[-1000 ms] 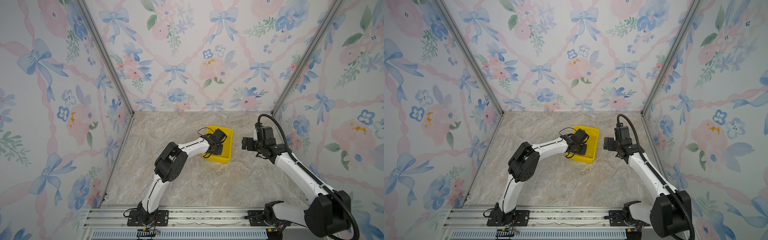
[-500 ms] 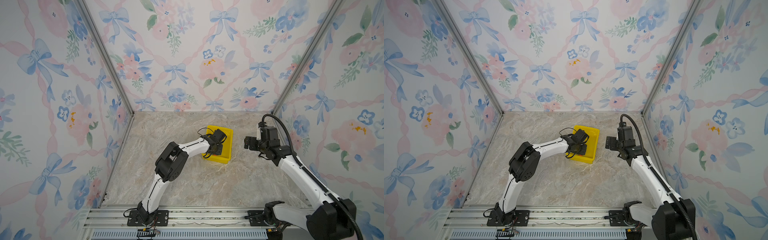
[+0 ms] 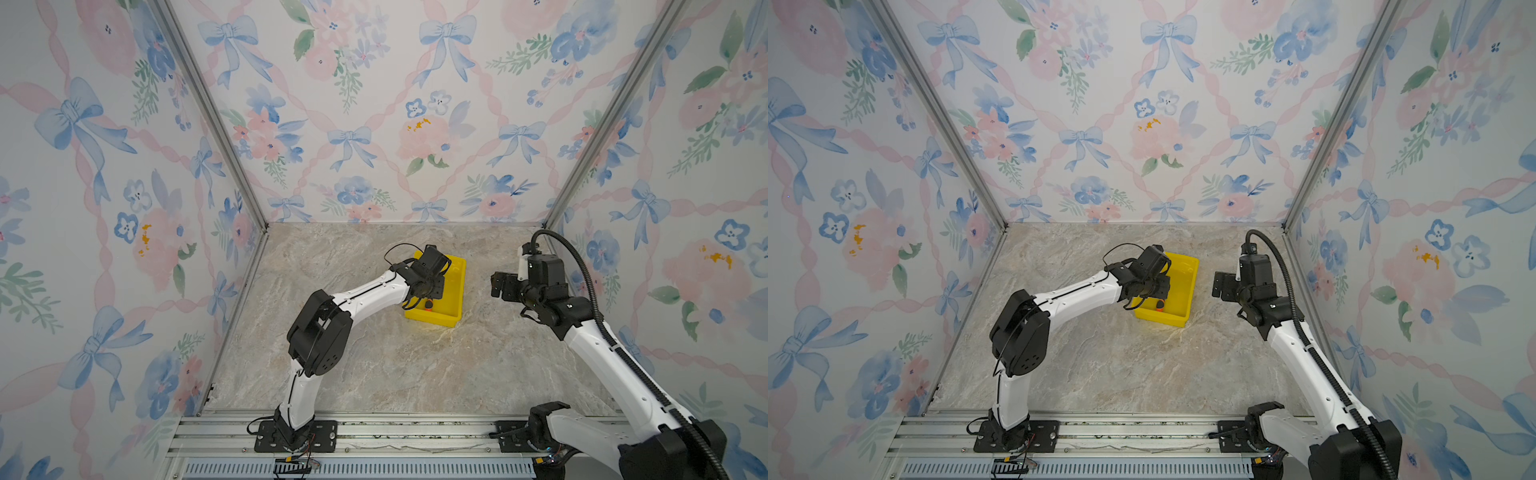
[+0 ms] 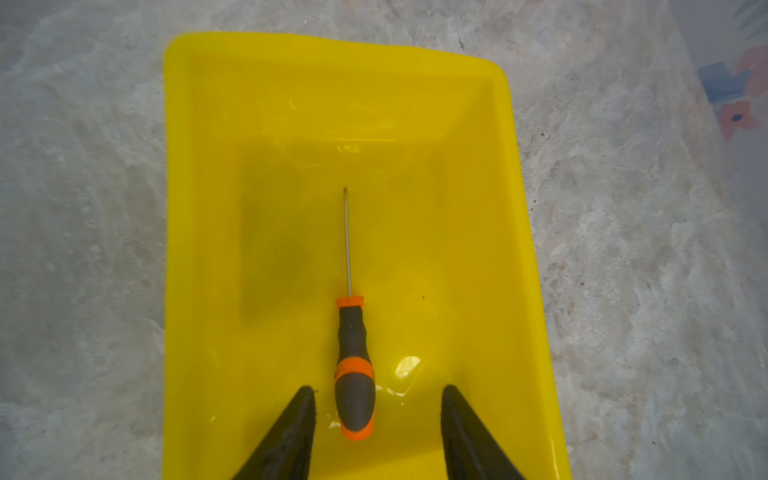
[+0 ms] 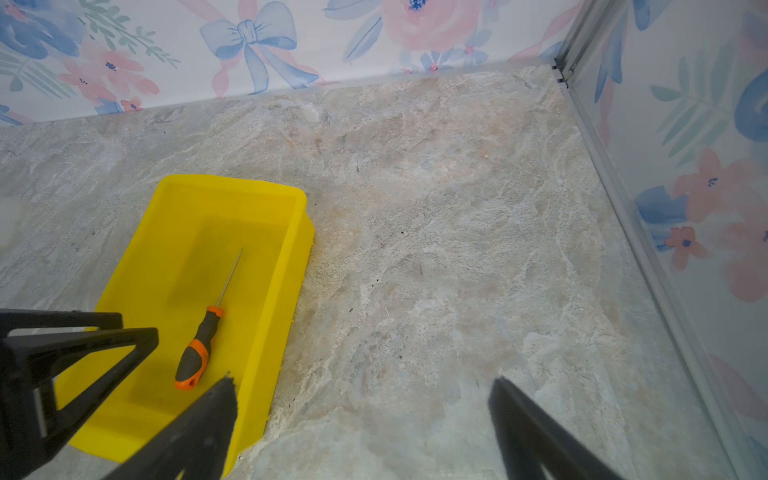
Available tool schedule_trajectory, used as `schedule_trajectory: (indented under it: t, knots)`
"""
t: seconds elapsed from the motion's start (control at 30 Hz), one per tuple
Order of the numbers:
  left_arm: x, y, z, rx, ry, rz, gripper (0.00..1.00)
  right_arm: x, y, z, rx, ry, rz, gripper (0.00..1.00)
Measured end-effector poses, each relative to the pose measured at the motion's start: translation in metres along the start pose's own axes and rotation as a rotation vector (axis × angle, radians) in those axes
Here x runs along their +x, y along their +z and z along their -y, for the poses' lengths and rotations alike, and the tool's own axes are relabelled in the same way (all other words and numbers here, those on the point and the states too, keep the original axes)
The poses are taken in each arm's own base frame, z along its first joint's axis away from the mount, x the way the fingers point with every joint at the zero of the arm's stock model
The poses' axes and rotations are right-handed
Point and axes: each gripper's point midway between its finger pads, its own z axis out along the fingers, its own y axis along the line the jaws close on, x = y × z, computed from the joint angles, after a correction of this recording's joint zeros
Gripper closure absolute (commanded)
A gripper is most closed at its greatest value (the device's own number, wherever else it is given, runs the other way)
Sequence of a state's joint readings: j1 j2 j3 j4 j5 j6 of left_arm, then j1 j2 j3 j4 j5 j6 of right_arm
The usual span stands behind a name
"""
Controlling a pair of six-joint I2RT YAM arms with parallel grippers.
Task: Put the screwdriver in the bin
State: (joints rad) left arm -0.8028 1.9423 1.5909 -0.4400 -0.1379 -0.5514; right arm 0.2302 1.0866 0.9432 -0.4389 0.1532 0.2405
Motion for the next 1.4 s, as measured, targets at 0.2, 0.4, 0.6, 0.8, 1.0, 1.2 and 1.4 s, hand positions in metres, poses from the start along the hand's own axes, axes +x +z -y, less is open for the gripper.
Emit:
schedule_trajectory:
  t: [0.2, 0.4, 0.6, 0.8, 1.0, 1.2, 1.4]
  knots:
    - [-0.003, -0.057, -0.037, -0.039, 0.025, 0.091, 0.07, 0.016, -0.003, 0.017, 0.043, 0.038, 0.019, 0.03]
    - [0.037, -0.073, -0.15, -0.22, -0.036, 0.069, 0.02, 0.041, -0.004, 0.065, 0.182, 0.119, 0.052, 0.03]
    - [0.059, -0.121, -0.24, -0.36, -0.131, 0.202, 0.02, 0.095, -0.008, 0.104, 0.305, 0.128, 0.072, 0.03]
    - [0.082, -0.147, -0.294, -0.553, -0.132, 0.33, 0.02, 0.127, 0.0, 0.111, 0.296, 0.09, 0.092, 0.03]
    - [0.113, -0.142, -0.321, -0.656, -0.112, 0.349, 0.02, 0.13, 0.016, 0.108, 0.268, 0.05, 0.111, 0.03]
    - [0.149, -0.133, -0.33, -0.652, -0.053, 0.424, 0.02, 0.126, 0.043, 0.106, 0.257, 0.04, 0.101, 0.03]
    - [0.13, -0.131, -0.337, -0.64, -0.029, 0.534, 0.02, 0.109, 0.077, 0.104, 0.25, 0.041, 0.1, 0.03]
